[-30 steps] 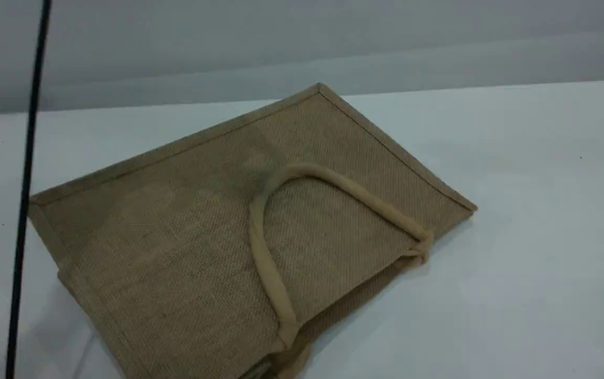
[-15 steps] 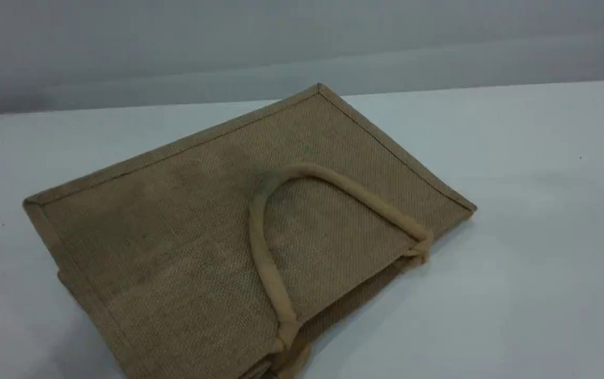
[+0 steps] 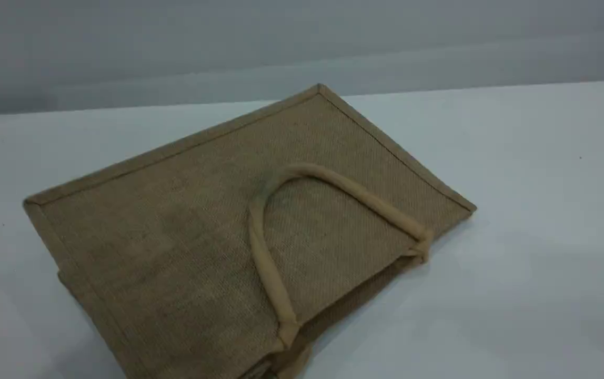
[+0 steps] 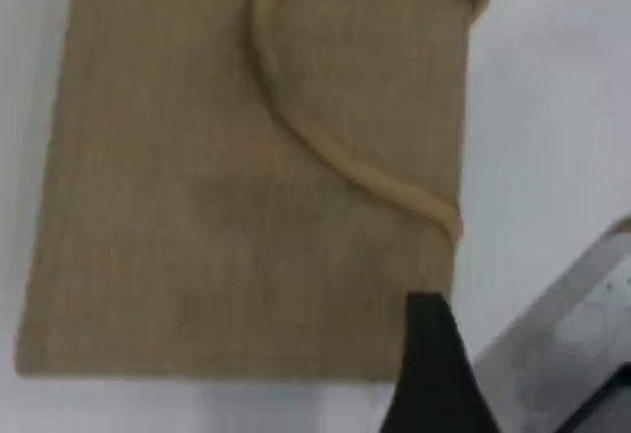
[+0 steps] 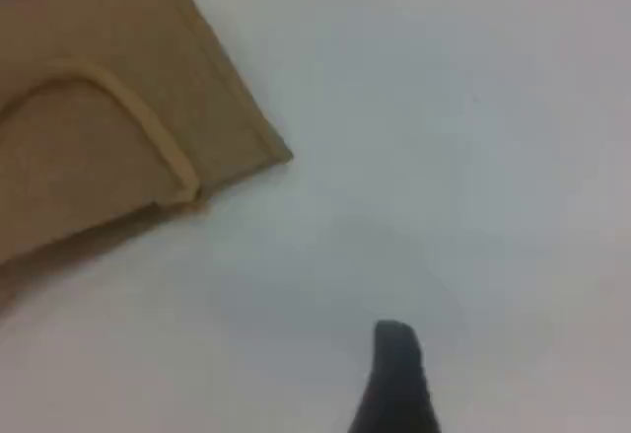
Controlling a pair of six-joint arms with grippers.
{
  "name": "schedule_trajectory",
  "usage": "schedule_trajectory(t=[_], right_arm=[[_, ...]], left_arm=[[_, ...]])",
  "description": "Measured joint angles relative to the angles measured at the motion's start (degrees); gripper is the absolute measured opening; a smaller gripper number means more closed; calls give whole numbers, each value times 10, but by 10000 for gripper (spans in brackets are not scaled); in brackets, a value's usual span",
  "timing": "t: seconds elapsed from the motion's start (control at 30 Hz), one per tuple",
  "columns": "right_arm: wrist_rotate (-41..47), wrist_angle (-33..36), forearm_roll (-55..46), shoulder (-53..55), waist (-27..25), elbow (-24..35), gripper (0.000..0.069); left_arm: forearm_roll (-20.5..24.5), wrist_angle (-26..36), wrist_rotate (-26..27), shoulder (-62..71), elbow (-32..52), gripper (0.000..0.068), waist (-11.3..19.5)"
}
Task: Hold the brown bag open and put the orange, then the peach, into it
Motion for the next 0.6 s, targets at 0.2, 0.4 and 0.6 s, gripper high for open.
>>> schedule_trajectory(t=[0.2,0.4,0.6], right_arm=[[0,0,9,0,0,0,472],[-1,0,8,1,0,0,472],[-1,0,9,1,0,0,472]], left_arm=[[0,0,-12,-118,147,411,0],[2,-61,-35,-288,299,411,0],[45,-74,-96,-462,423,411,0]])
